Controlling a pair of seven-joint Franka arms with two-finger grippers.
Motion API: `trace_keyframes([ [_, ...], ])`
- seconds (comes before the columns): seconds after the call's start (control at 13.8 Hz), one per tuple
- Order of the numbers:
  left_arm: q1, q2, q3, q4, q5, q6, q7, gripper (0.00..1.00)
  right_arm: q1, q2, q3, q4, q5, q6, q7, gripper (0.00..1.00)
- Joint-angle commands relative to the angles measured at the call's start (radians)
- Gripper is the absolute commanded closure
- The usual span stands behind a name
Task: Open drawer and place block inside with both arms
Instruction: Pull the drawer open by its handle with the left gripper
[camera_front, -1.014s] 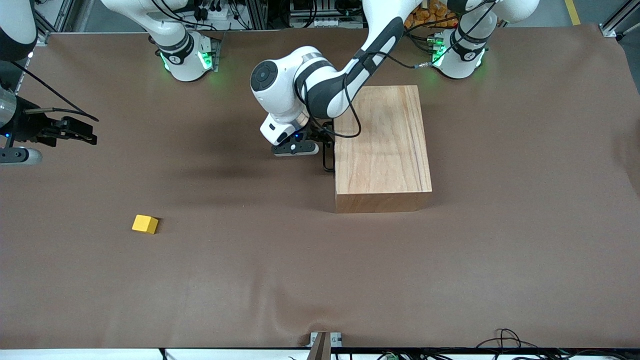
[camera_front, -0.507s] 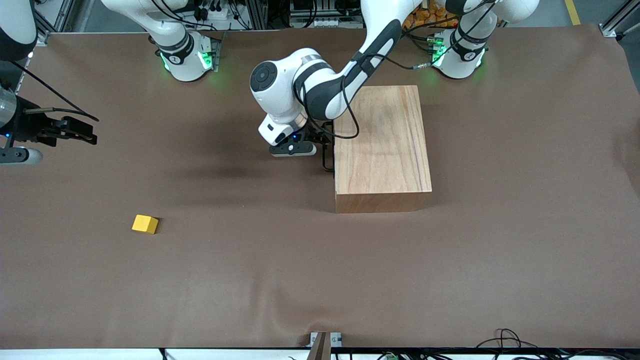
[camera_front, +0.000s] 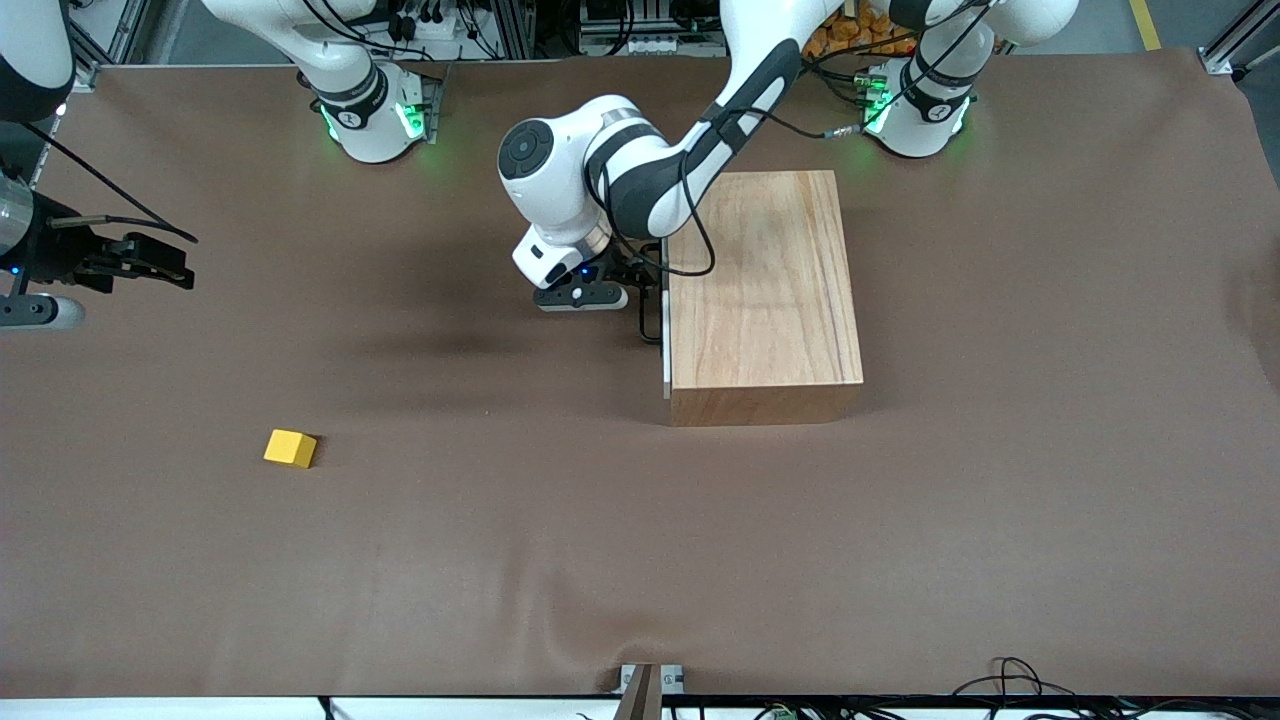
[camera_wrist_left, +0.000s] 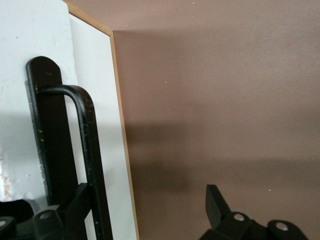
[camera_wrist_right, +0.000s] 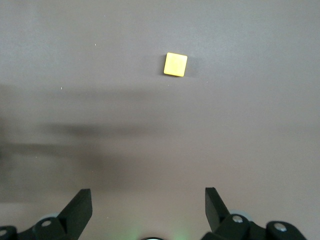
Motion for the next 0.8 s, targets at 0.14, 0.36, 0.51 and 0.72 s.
trace_keyframes([
  [0.14, -0.004, 0.025, -0.006, 0.028, -0.025, 0.099, 0.009, 0.00, -0.004, -0.007, 0.000, -0.007, 0.004, -0.004, -0.004, 0.00],
  [0.36, -0.004, 0.032, -0.006, 0.028, -0.057, 0.155, 0.009, 0.00, -0.004, -0.007, 0.000, -0.007, 0.004, -0.002, -0.005, 0.00],
  [0.51, -0.004, 0.040, -0.008, 0.028, -0.070, 0.196, 0.009, 0.00, -0.007, -0.002, -0.001, -0.007, 0.004, 0.004, -0.007, 0.00],
  [0.72, -0.004, 0.040, -0.009, 0.030, -0.098, 0.237, 0.009, 0.00, -0.015, -0.001, -0.001, -0.009, 0.004, 0.011, -0.008, 0.00],
])
